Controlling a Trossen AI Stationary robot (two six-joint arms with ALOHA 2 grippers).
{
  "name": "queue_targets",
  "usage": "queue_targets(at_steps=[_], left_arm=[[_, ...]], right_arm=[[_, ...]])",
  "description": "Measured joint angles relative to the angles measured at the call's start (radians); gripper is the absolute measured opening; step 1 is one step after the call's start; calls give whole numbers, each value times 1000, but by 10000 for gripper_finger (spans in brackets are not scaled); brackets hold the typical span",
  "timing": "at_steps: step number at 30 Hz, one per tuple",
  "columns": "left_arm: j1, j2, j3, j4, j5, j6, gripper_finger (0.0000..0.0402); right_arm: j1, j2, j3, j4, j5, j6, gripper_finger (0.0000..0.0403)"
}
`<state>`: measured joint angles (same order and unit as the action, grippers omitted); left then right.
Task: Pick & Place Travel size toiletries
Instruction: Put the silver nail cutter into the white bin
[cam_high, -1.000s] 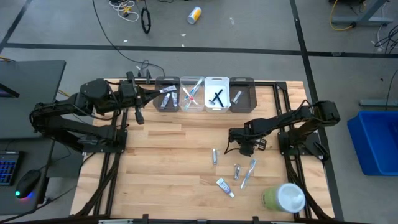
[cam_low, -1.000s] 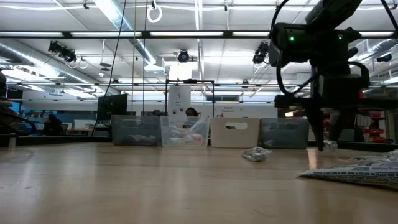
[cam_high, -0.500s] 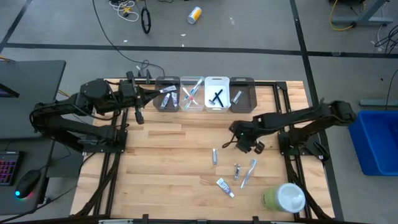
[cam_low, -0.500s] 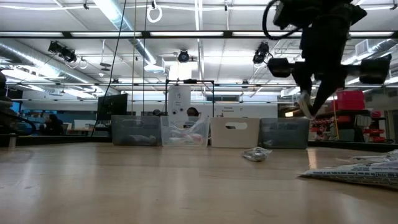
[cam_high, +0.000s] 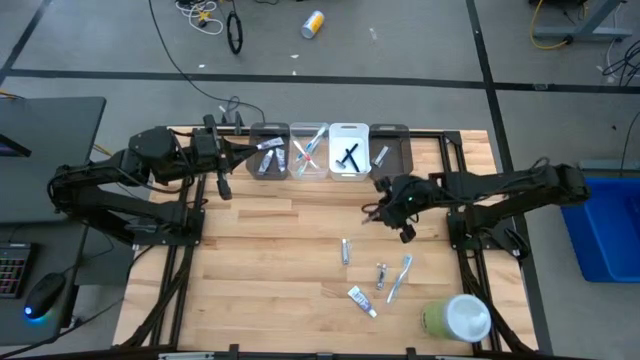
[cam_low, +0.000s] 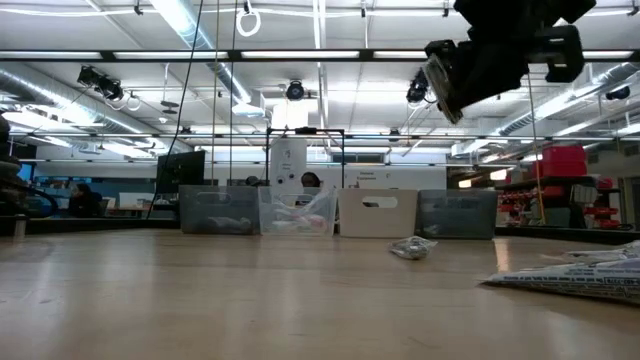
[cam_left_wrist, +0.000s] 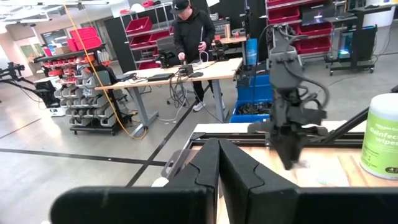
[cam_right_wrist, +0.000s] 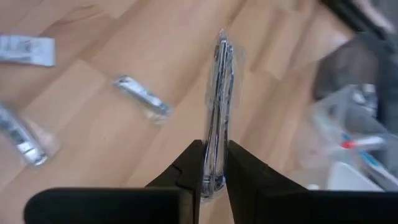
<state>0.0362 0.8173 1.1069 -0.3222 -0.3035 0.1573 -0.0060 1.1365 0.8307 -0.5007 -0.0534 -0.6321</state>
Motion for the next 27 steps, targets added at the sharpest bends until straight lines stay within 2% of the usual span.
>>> queue_targets(at_steps=[10, 15, 27], left_arm=[[0, 0, 0, 0, 0, -22, 18], [0, 0, 0, 0, 0, -22, 18], [0, 0, 0, 0, 0, -22, 18]], right_arm=[[-194, -107, 0, -4, 104, 26, 55], [-310, -132, 0, -2, 209, 86, 55], [-534, -134, 0, 13, 341, 405, 55]])
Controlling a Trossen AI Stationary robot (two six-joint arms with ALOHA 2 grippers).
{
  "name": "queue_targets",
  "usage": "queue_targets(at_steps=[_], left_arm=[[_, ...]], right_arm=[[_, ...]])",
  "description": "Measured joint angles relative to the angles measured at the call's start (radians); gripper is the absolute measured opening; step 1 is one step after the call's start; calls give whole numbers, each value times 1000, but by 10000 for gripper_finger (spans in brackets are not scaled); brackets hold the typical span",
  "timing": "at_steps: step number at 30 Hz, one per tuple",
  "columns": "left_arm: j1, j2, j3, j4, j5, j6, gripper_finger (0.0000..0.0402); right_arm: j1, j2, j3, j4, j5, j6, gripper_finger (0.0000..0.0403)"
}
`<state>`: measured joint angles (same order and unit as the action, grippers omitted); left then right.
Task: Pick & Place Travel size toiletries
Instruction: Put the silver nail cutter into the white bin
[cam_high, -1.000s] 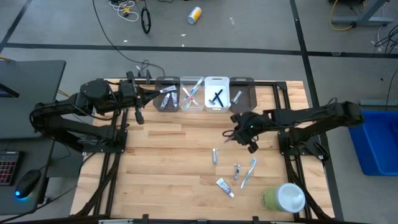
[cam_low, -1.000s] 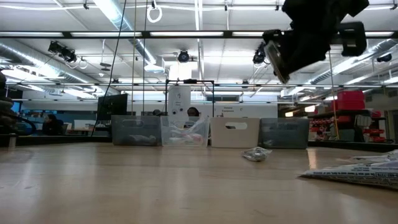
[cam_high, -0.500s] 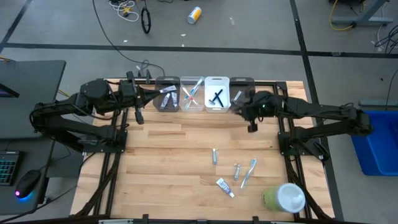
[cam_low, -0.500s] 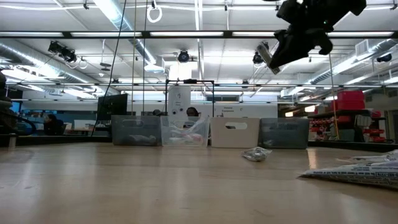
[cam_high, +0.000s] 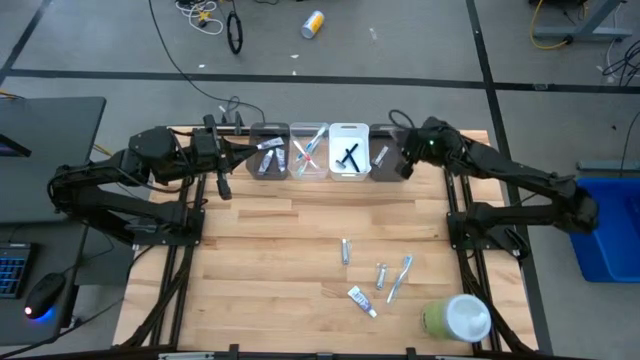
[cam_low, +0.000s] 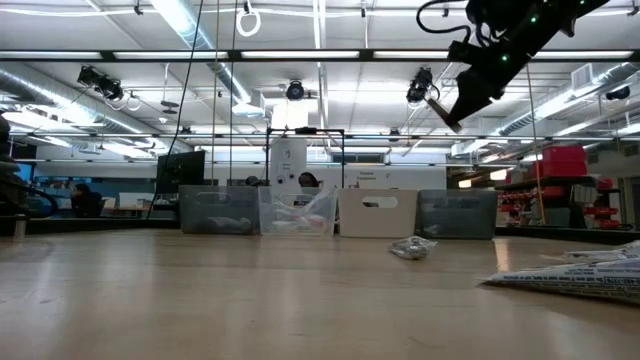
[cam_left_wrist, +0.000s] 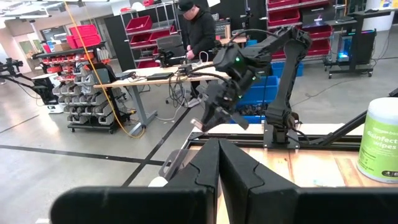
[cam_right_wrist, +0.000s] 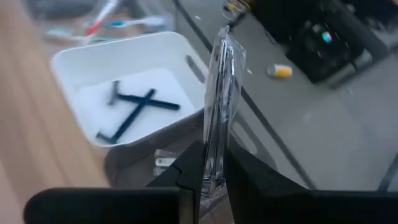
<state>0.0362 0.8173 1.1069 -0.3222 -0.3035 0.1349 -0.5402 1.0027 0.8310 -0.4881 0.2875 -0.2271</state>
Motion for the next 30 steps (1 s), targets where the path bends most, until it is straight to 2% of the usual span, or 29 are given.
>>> queue_targets(at_steps=[13, 25, 30], left_arm=[[0, 0, 0, 0, 0, 0, 18], [0, 0, 0, 0, 0, 5, 18], [0, 0, 0, 0, 0, 12, 18]], right_arm=[[-94, 55, 0, 30, -2, 427, 55], [-151, 278, 0, 31, -19, 494, 55], [-186, 368, 0, 50, -80, 525, 55]])
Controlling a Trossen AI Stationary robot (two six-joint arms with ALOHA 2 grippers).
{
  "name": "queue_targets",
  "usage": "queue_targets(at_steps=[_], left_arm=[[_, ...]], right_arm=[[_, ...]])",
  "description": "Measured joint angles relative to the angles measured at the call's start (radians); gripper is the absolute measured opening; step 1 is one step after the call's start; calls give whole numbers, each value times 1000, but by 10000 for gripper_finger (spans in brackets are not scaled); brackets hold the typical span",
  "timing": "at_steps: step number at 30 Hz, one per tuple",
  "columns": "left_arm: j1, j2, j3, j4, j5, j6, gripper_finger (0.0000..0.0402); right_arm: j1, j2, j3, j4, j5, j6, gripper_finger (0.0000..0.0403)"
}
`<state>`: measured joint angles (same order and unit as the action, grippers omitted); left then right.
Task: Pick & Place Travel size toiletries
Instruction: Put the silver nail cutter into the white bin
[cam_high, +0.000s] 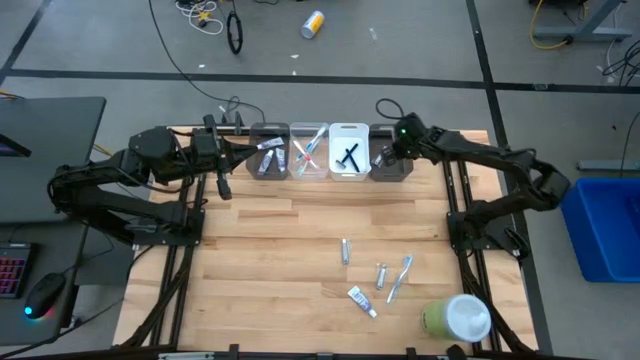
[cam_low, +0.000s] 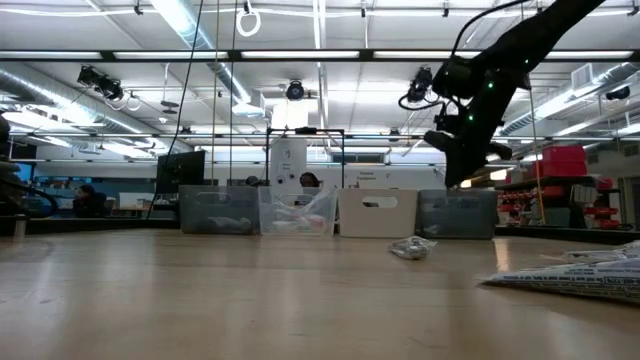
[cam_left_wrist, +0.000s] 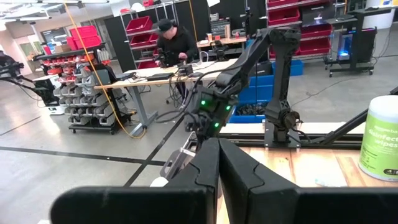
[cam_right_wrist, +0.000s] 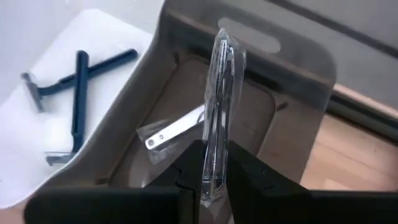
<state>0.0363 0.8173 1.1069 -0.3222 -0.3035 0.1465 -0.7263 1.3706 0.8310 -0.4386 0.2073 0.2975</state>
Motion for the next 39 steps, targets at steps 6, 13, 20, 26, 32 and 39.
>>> queue_targets(at_steps=[6, 13, 20, 26, 32, 39], left_arm=[[0, 0, 0, 0, 0, 0, 18], [0, 0, 0, 0, 0, 0, 18], [0, 0, 0, 0, 0, 0, 18], [0, 0, 0, 0, 0, 0, 18], [0, 0, 0, 0, 0, 0, 18], [0, 0, 0, 0, -6, 0, 18]], right_arm=[[-6, 36, 0, 14, -3, 0, 55], [-7, 37, 0, 18, -8, 5, 87], [-6, 36, 0, -2, -10, 0, 176], [-5, 24, 0, -34, -14, -32, 217], [21, -53, 0, -38, -13, -46, 206], [61, -133, 0, -40, -12, -91, 174]])
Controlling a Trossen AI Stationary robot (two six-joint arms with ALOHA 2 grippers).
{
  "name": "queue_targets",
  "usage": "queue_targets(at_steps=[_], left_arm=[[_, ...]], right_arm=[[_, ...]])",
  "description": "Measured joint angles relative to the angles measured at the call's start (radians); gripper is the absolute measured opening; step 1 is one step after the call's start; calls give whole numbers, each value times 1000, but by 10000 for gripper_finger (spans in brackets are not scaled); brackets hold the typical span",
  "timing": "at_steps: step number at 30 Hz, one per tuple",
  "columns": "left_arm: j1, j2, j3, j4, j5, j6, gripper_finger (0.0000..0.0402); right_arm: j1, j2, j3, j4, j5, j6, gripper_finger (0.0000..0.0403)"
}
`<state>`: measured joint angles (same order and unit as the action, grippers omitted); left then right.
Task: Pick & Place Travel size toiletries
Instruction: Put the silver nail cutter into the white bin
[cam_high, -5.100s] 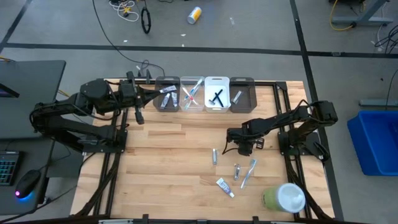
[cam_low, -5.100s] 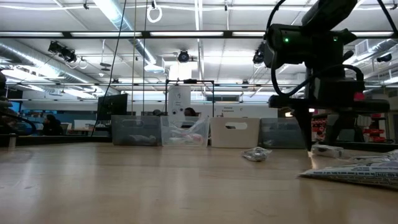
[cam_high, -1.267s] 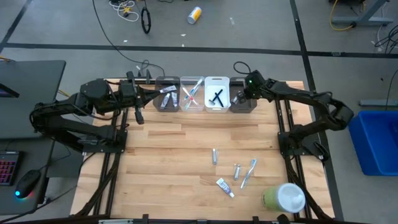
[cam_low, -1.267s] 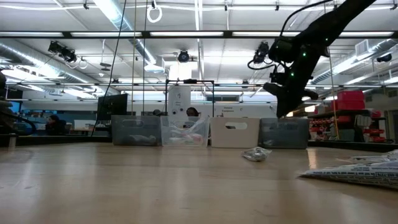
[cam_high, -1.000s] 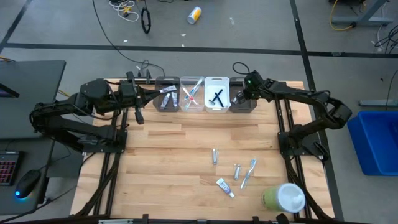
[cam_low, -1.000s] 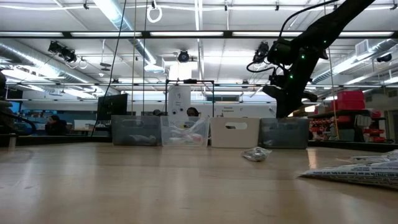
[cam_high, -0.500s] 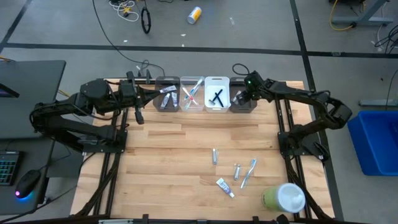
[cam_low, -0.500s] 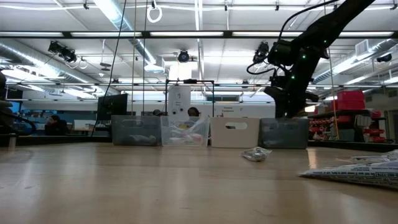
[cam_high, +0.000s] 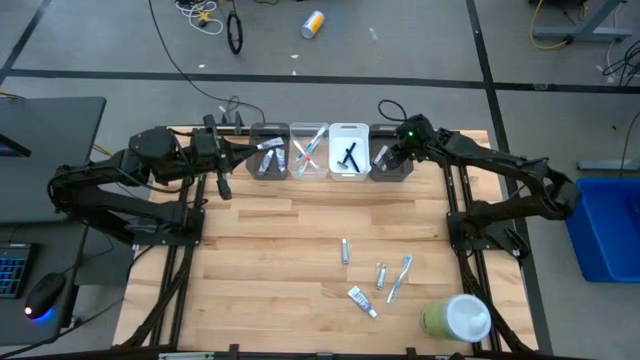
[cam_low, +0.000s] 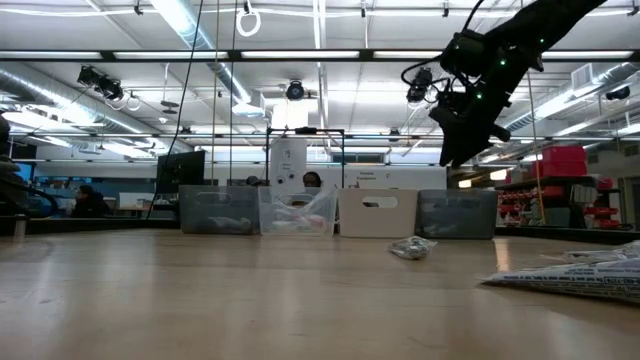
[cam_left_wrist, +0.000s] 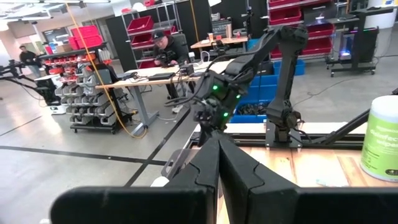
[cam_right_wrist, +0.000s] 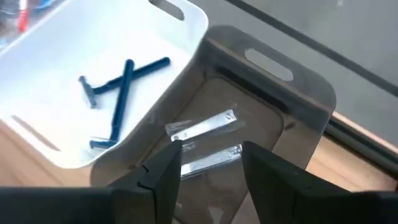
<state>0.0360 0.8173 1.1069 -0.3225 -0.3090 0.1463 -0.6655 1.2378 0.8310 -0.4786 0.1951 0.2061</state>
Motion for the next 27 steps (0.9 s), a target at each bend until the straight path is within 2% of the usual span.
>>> queue_targets(at_steps=[4, 11, 20, 27], left_arm=[[0, 0, 0, 0, -18, 0, 18], [0, 0, 0, 0, -14, -1, 18], [0, -8, -1, -3, 8, -68, 18], [30, -50, -1, -74, 78, -128, 6]], right_arm=[[29, -30, 0, 1, -15, -33, 158], [161, -98, 0, 47, -227, -51, 111], [421, -184, 0, 160, -258, -144, 36], [571, -193, 0, 251, -328, -144, 19]])
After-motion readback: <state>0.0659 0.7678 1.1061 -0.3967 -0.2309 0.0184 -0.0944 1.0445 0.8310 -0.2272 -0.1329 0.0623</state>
